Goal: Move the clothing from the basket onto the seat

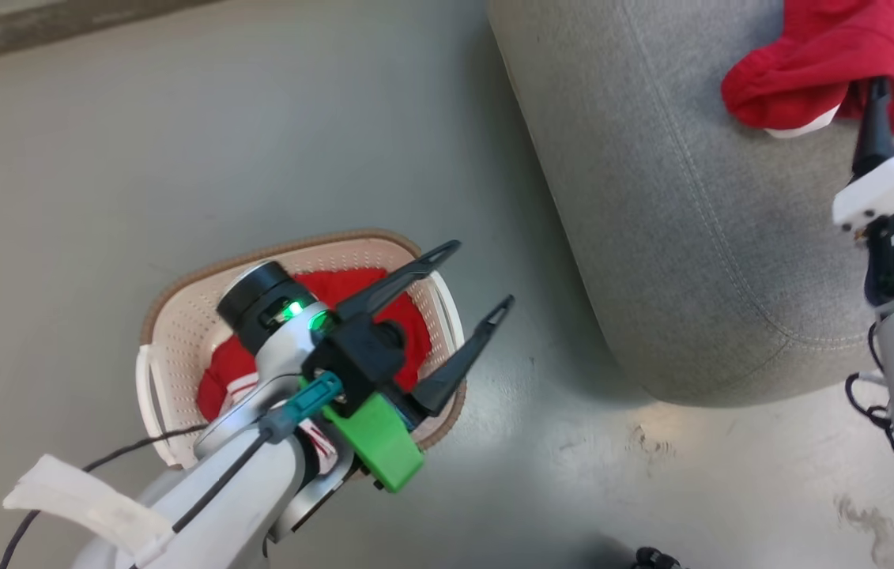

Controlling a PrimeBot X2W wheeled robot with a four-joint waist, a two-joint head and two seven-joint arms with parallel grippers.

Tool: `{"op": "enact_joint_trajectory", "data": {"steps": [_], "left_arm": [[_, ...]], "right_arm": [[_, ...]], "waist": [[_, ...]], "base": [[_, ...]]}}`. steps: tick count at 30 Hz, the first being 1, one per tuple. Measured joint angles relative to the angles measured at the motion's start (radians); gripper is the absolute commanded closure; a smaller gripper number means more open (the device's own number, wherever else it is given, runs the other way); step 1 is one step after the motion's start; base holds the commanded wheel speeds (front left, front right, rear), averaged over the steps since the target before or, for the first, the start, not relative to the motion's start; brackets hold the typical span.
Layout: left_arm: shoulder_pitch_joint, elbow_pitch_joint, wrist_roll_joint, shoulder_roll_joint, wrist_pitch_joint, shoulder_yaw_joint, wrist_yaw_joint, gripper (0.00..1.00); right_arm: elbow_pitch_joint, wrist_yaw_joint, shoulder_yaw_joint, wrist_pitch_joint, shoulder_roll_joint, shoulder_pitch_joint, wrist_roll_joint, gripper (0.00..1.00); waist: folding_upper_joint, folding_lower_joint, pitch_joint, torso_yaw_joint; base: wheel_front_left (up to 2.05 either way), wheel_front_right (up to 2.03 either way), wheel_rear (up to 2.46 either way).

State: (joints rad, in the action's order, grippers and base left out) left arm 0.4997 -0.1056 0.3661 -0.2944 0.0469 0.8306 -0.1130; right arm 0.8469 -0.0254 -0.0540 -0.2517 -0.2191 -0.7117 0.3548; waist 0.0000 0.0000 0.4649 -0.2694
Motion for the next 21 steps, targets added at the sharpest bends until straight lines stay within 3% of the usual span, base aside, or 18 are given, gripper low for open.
{"op": "enact_joint_trajectory", "data": {"steps": [13, 21], "left_arm": [[-0.103, 0.065, 0.06, 0.021, 0.073, -0.096, 0.095, 0.0], [-0.156, 0.095, 0.103, 0.028, 0.121, -0.171, 0.164, 0.0]], "right_arm": [[-0.219, -0.044, 0.064, 0.0, 0.09, 0.138, -0.065, 0.0], [-0.333, -0.054, 0.102, -0.003, 0.108, 0.213, -0.108, 0.0]], "waist": [[0.0, 0.0, -0.118, 0.044], [0.0, 0.0, -0.181, 0.099]], "base": [[0.0, 0.0, 0.0], [0.0, 0.0, 0.0]]}}
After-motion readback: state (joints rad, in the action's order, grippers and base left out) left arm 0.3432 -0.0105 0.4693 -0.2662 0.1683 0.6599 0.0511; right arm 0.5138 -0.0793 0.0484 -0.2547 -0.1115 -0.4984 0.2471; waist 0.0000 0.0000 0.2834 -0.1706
